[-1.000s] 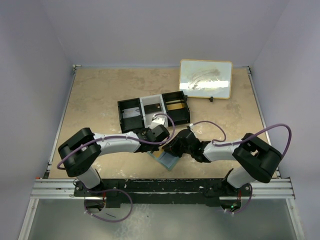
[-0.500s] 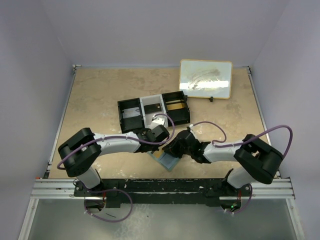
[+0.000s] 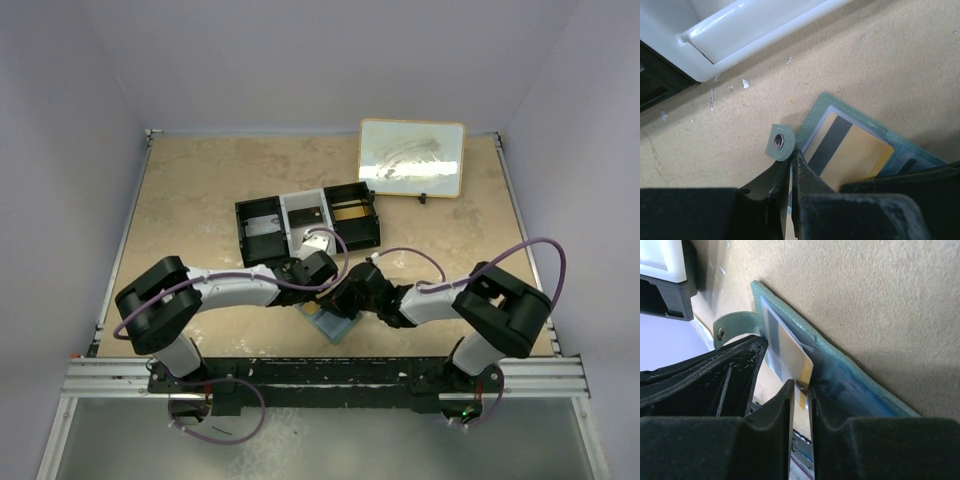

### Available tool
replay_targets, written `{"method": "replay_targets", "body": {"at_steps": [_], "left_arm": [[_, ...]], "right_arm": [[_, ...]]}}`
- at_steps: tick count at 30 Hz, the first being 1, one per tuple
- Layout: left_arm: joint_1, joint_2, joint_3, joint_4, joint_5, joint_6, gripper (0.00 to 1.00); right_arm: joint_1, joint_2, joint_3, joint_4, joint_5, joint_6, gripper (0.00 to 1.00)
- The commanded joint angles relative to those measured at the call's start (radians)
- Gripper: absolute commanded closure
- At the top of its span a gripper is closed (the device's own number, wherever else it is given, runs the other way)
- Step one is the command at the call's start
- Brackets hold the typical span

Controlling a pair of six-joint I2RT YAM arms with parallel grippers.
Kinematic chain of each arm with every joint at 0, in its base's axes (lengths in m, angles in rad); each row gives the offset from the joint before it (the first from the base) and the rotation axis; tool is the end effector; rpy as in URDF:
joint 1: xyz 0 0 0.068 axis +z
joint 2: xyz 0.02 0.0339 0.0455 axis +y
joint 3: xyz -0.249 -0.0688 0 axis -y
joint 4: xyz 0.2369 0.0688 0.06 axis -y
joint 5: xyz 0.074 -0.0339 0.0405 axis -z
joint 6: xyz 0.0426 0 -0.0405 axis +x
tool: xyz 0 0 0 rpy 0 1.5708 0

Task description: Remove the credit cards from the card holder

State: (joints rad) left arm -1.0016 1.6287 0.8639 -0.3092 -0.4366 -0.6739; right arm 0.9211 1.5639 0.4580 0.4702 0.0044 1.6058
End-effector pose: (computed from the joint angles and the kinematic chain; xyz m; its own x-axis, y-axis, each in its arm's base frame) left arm 0.1772 -0.2435 0.1424 -0.7788 0.1679 -0.6044 0.2159 0.9764 -0.0069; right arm 0.1647 0.2164 0.1084 -0.7811 0.6239 0.0256 0.3868 0.4512 0.8043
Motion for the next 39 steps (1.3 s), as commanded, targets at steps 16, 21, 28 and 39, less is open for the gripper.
{"method": "replay_targets", "body": {"at_steps": [16, 21, 28, 39], "left_arm": [[0.006, -0.02, -0.078, -0.046, 0.001, -0.044, 1.0], [0.006, -0.023, -0.094, -0.043, -0.008, -0.056, 1.0], [0.006, -0.031, -0.101, -0.042, -0.008, -0.06, 1.0], [0.007, -0.074, -0.096, -0.034, 0.009, -0.07, 1.0]], "right_arm": [[0.016, -0.036, -0.071, -0.059, 0.012, -0.046, 1.0], [0.016, -0.064, -0.112, -0.03, -0.01, -0.041, 0.95], [0.016, -0.081, -0.132, -0.026, -0.02, -0.034, 0.98], [0.015, -0.194, -0.186, -0.052, -0.012, -0.035, 0.96]]}}
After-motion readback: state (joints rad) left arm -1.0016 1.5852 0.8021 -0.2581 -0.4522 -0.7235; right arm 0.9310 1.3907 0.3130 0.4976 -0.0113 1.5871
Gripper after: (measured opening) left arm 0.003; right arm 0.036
